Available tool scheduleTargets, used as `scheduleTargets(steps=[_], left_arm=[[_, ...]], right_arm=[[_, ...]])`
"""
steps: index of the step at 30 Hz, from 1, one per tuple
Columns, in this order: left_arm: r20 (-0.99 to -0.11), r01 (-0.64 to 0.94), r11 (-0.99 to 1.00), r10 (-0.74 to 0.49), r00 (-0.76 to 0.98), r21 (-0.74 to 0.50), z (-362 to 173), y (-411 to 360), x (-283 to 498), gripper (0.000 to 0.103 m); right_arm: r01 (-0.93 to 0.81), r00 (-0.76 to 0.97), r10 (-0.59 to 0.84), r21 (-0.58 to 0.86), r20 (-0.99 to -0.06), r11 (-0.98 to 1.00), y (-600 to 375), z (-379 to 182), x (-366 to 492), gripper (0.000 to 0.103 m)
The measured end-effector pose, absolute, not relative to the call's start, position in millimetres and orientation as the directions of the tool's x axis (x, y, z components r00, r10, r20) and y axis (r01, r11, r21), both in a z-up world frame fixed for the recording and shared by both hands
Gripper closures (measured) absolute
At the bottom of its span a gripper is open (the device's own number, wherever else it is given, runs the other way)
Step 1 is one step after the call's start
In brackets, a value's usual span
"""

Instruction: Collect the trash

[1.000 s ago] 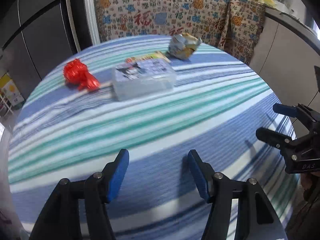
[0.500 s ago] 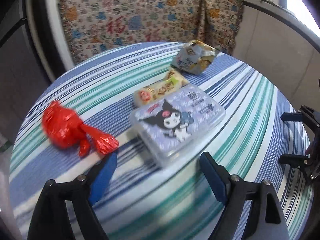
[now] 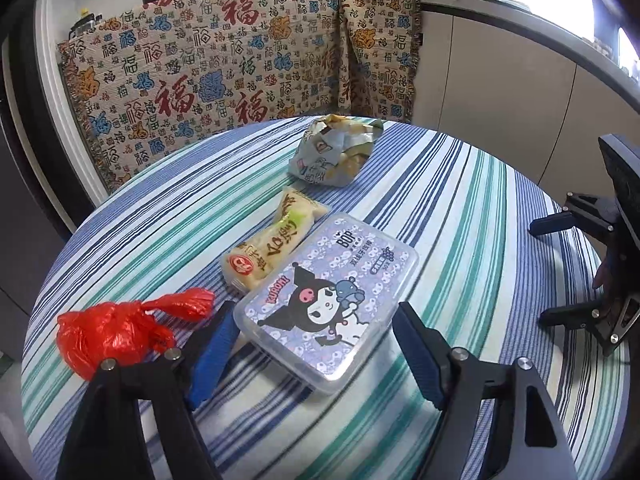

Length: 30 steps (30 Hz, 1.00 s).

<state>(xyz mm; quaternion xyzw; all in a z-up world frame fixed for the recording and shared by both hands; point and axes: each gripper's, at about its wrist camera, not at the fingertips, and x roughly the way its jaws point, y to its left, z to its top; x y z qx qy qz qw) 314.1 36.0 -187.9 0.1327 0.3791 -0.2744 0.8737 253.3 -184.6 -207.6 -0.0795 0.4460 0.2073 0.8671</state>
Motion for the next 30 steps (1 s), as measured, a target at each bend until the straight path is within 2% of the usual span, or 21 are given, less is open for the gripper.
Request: scheduleTargets(steps=[8,15,25,27,30], left_arm=[[-0.778,0.415,0.909,-0.238,0.581,0.031,-186,20,253,0.023],[-0.799,0.496,0.868,-0.319,0.510,-0.030,-184,-7,202,0.023],[-0.763,0.472,0.881,-0.314,0.566,-0.013,-186,-24,206,0.023],[-0.756,0.423,0.906,-0.262,0.600,0.022,-185,-22,207,0.023],[-0.746,0.264,0.962,-0.123,0.654,0.073,-183,-11,215,0.023]], right_arm=[[-0.395,0.530,0.267,0.044,-0.805,0.918,-195,-208,258,0.000],[-0.381,0.541,0.259,0.042,-0.800,0.924,-199,-208,258,0.000],[-0.349,0.553,0.236,0.035,-0.799,0.936,-216,-206,286,0.001],[-0.349,0.564,0.253,0.051,-0.786,0.936,-217,-198,308,0.004],[-0.402,0.578,0.325,0.085,-0.748,0.912,-200,-179,349,0.006]])
